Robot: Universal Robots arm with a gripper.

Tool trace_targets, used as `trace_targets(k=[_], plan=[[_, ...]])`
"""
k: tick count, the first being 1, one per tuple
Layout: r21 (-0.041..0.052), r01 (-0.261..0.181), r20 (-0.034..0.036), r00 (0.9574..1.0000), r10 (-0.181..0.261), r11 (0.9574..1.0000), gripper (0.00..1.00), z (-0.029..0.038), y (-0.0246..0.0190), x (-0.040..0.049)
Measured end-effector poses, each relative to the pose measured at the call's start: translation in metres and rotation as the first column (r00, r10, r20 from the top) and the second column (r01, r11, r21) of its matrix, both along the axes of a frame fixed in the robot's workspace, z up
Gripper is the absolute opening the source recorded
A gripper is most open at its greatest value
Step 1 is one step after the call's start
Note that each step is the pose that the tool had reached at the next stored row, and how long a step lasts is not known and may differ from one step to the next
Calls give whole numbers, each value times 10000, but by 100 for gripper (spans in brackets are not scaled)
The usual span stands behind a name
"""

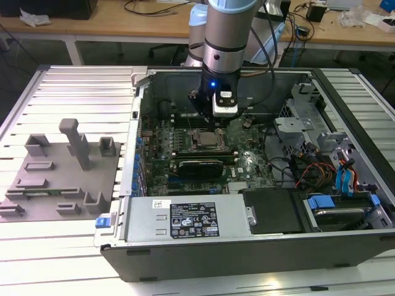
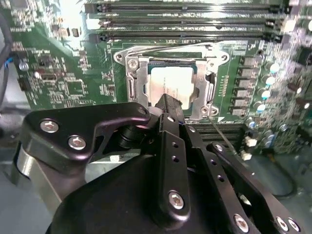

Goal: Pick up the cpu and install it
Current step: 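Close the cpu cover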

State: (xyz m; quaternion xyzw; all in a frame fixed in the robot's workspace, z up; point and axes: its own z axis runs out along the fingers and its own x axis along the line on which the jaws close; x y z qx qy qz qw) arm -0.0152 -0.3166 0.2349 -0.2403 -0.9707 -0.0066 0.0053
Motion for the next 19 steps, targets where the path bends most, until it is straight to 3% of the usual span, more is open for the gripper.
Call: trace_targets(k=[3,8,10,11,12,15,19], plan=[[0,-704,0,9975,704,9975,11,0,0,0],[0,-1674,0,9859,1674,9859,11,0,0,0],[0,-2127,-1,9771,2127,9771,11,0,0,0],[0,-2573,0,9663,2573,9663,11,0,0,0],[0,-2675,-1,9636,2675,9636,11,0,0,0],[0,-2689,-1,9632,2689,9632,11,-1,0,-18],[-1,-2740,3,9617,2740,9617,11,-6,0,-126]])
